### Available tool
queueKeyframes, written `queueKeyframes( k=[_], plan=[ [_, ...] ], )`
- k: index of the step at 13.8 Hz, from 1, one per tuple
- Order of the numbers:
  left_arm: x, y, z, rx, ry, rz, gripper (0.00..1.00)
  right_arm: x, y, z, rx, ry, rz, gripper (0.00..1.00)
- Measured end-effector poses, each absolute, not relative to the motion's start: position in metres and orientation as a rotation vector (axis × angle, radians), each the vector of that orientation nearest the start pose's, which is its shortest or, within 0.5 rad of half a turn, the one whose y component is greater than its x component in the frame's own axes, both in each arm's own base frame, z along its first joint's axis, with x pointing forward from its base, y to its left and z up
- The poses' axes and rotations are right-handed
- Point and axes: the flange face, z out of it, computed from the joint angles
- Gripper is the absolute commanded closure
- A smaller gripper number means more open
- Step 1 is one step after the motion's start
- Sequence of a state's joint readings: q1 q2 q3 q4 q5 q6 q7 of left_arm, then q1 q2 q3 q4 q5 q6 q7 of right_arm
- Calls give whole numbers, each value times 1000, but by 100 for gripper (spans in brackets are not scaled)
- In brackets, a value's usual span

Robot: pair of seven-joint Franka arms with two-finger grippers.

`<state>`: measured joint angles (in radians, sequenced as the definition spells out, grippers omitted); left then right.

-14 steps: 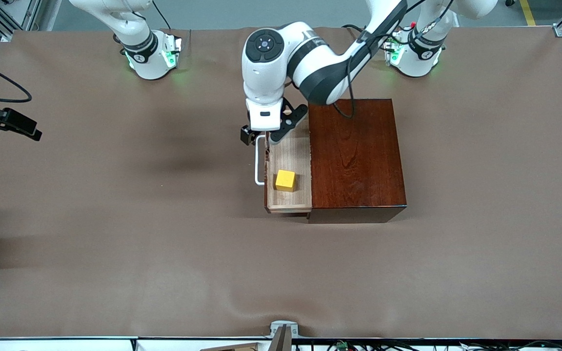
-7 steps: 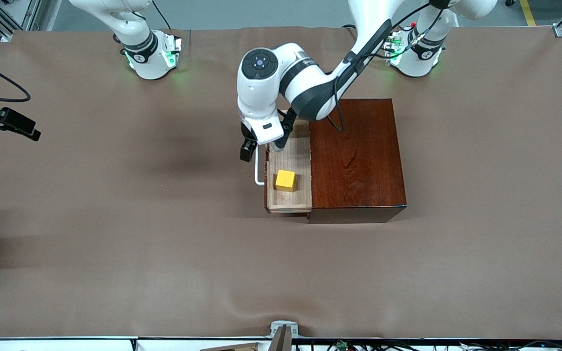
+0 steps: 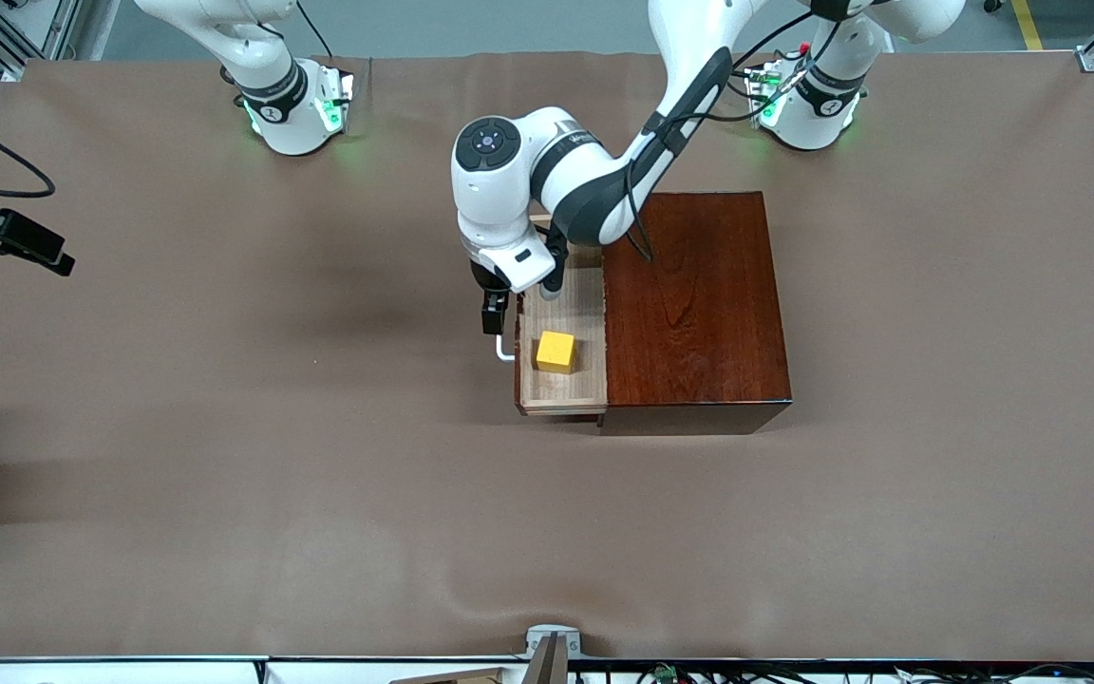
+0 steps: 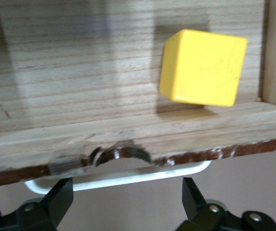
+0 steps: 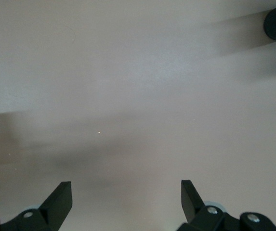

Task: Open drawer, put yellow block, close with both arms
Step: 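Lower the left gripper against the drawer front beside the handle, then push the drawer shut into the box with the left gripper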

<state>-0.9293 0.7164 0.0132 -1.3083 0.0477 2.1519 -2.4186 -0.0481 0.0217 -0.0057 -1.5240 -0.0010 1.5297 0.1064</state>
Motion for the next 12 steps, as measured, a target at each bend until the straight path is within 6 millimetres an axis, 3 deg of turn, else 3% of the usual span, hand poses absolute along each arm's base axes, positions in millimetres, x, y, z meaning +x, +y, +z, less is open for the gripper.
queueKeyframes(
  k=[4, 12],
  plan=[
    [469, -588, 327, -2323, -2313, -79, 0, 557, -30, 631, -3133, 252, 23, 0],
    [471, -582, 330, -2255, -2282, -92, 0, 557, -28, 632, -3133, 247, 20, 0]
  ],
)
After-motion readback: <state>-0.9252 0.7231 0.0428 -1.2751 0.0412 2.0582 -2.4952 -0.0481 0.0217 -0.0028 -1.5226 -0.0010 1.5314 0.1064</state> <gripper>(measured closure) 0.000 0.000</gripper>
